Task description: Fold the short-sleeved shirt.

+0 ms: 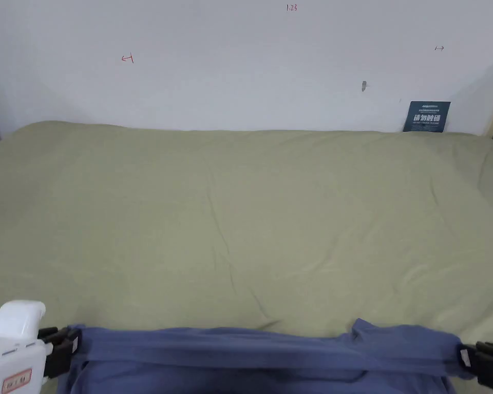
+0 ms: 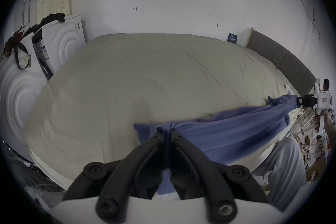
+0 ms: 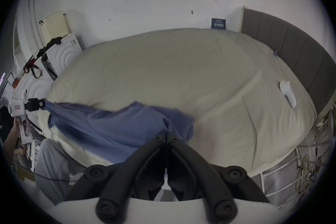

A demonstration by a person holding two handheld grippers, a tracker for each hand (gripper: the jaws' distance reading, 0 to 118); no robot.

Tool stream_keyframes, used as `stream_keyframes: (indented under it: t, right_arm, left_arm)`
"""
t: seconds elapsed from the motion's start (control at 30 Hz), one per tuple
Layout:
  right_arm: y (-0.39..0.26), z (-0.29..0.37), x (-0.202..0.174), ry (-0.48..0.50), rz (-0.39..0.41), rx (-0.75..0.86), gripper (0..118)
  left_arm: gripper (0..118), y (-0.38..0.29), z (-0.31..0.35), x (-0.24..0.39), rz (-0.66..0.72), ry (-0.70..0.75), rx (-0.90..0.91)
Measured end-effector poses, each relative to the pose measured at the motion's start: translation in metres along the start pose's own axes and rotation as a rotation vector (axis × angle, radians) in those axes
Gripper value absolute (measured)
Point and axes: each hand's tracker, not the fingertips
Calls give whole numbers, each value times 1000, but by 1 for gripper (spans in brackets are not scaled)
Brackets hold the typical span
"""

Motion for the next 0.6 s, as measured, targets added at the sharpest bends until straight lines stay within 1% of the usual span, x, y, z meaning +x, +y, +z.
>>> stream_keyframes:
  t: [0.2,0.27,0.3,0.33,0.37,0.4,0.43,0.47,0.5,0.53,0.57,0.6]
  right_arm:
    - [-38,-28,10,-9,4,-82,3]
    - [-42,-33,11,-11,10,-106,3]
    - [-44,-35,12,-8,13,-109,5]
    - [-42,-36,11,-15,18,-119,20]
    - [-41,-34,8,-50,30,-143,69]
    - [-39,-35,6,-93,64,-163,107]
    - [-38,-33,4,-95,99,-140,118]
    - [-36,-25,3,-109,116,16,111]
    - [-38,-20,-4,-130,137,-33,109]
    - [-33,-18,-8,-150,129,-40,109]
    - [-28,-13,-13,-154,124,-15,109]
    - [-22,-6,-20,-135,110,49,109]
  left_arm:
    - [5,-44,-24,-10,-13,6,-50]
    - [5,-48,-28,-12,-15,5,-61]
    - [7,-49,-30,-12,-15,7,-65]
    - [20,-47,-30,-11,-15,4,-72]
    - [71,-43,-32,-10,-19,15,-107]
    - [108,-42,-33,-10,-19,41,-170]
    - [118,-40,-33,-10,-19,36,-163]
    - [118,-38,-22,-3,-16,24,-107]
    - [118,-35,-17,4,-11,50,-115]
    - [118,-30,-11,9,4,60,-84]
    - [117,-22,-3,17,20,58,-35]
    - [116,-4,16,29,25,35,28]
